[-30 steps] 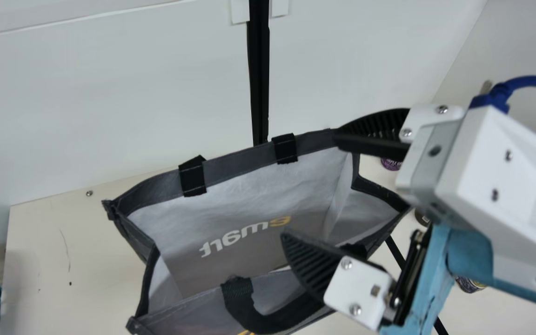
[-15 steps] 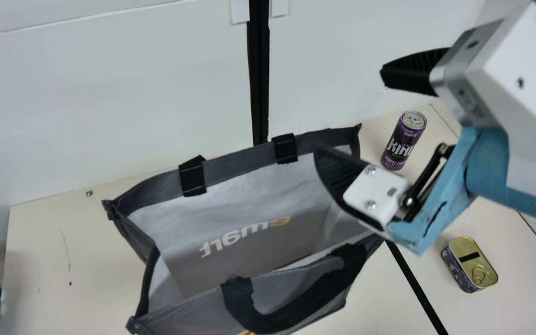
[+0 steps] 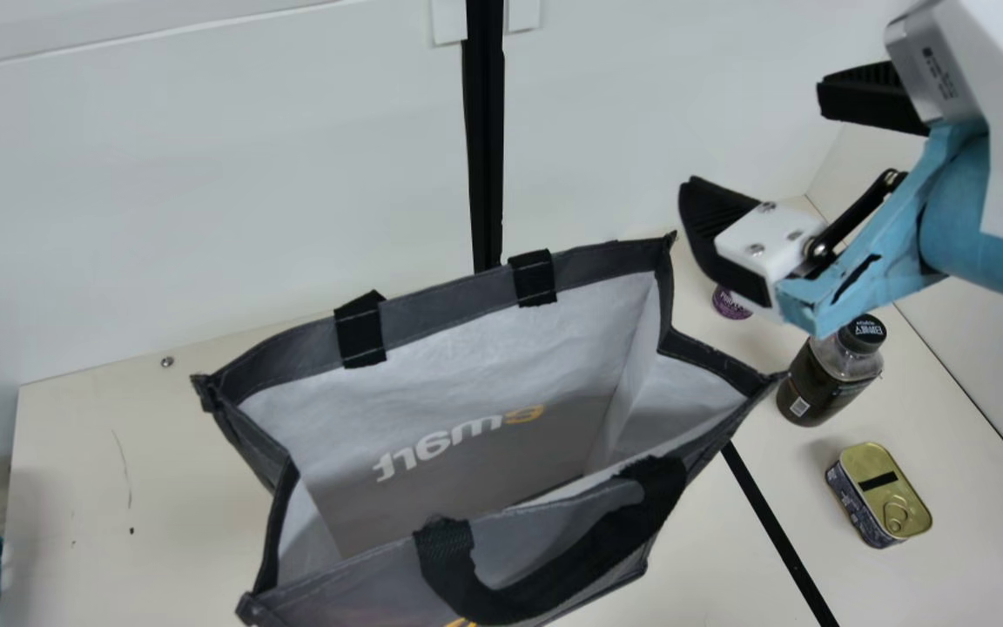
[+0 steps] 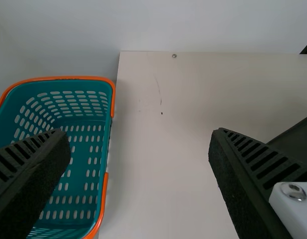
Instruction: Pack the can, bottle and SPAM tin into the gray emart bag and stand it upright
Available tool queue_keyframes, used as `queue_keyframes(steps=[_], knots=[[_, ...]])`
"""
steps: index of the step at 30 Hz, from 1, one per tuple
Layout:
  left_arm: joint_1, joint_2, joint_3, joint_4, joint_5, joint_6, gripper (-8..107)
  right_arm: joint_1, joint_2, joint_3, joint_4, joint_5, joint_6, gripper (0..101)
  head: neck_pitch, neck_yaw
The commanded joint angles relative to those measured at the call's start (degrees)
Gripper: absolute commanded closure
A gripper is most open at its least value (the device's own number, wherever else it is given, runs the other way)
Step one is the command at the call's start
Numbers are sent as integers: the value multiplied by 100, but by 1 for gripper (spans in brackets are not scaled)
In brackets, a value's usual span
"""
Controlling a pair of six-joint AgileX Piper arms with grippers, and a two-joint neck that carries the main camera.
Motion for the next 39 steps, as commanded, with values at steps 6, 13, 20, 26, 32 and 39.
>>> queue_keyframes(steps=[6,13,20,26,32,39], knots=[[0,0,0,0,0,0,9,-400,43,146,-117,5,27,6,-130,-5],[0,0,0,0,0,0,9,-563,44,318,-379,5,122,6,-130,-5],[0,0,0,0,0,0,9,-624,-9,600,-768,5,235,6,-130,-5],[0,0,0,0,0,0,9,-695,-61,854,-1065,5,276,6,-130,-5],[0,0,0,0,0,0,9,-788,-106,1068,-1341,5,318,6,-130,-5],[0,0,0,0,0,0,9,-858,-160,1366,-1543,5,380,6,-130,-5]])
